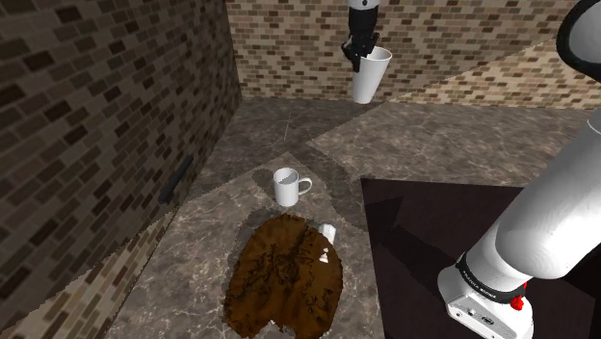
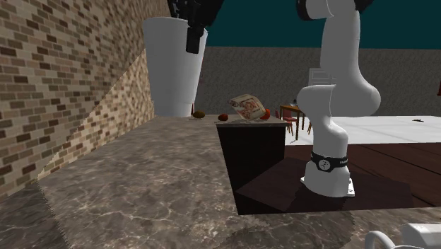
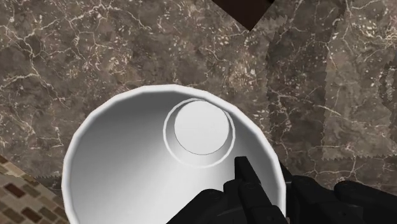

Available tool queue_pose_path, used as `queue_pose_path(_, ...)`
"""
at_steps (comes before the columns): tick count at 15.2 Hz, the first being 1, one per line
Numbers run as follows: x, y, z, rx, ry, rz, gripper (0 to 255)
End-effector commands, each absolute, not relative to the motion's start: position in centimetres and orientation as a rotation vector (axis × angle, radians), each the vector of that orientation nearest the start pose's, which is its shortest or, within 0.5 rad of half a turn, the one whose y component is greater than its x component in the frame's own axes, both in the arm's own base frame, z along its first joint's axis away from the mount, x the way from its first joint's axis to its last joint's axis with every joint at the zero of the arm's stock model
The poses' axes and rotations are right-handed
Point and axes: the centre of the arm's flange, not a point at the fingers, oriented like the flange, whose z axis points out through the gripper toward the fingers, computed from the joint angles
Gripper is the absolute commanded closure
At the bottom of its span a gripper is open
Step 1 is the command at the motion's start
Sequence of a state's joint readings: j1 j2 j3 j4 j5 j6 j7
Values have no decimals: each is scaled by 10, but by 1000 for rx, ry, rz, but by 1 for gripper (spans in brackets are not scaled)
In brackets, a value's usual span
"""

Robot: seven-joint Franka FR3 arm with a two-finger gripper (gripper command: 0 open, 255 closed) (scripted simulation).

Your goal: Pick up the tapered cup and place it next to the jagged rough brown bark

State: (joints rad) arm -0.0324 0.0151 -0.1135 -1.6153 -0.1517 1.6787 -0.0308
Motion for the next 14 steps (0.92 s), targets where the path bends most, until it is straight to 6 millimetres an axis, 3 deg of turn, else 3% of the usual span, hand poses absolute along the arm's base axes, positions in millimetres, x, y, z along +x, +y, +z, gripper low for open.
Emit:
queue_pose_path(1, 542, -75, 604, -3294, 169, -58, 255)
queue_pose_path(14, 436, 60, 605, -3294, 169, -58, 255)
